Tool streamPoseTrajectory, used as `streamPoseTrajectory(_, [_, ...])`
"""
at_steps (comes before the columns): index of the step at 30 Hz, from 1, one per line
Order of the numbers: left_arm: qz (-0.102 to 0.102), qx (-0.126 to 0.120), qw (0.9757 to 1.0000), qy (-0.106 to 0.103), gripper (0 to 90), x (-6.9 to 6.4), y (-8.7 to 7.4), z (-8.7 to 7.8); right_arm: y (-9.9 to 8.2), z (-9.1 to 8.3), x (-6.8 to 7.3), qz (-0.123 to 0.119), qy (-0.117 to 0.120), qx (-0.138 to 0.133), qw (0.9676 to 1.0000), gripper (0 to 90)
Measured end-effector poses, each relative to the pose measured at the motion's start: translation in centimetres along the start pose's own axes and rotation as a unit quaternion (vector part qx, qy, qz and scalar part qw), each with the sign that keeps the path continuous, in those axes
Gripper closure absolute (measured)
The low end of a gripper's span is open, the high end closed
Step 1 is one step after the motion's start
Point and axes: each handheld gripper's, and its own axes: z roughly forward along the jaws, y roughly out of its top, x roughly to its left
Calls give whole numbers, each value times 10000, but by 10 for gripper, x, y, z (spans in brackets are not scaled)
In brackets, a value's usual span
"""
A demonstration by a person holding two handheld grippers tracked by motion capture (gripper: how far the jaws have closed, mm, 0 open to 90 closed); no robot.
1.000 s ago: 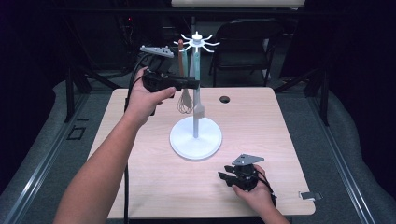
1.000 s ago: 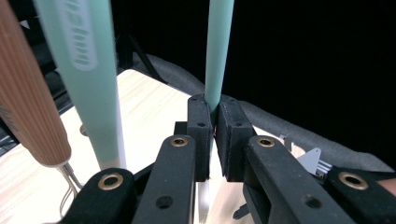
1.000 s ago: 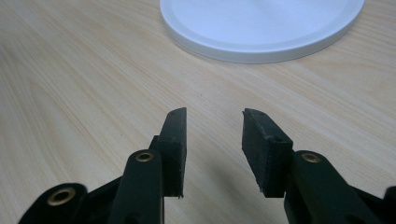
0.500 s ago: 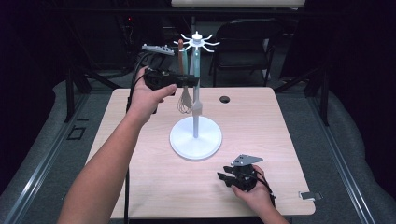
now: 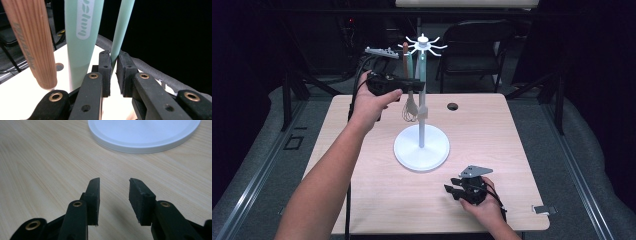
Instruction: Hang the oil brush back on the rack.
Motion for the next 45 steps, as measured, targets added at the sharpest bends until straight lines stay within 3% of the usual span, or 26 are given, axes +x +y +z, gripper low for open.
streamPoseTrajectory(8, [41,-15,9998,211,733,-3,-4,-7,0,0,1,29,28,-62,10000,614])
streamPoseTrajectory(19, [7,18,9997,246,722,-1,-16,-21,1,1,1,16,26,-43,10000,613])
streamPoseTrajectory(32, [-47,10,9986,525,723,-2,-29,-53,2,2,3,-12,46,-46,10000,613])
streamPoseTrajectory(40, [-262,53,9960,855,722,9,-52,-72,3,2,3,-43,23,-26,10000,613])
streamPoseTrajectory(45, [-393,170,9912,1255,711,15,-75,-81,3,0,2,-12,9,-43,10000,613])
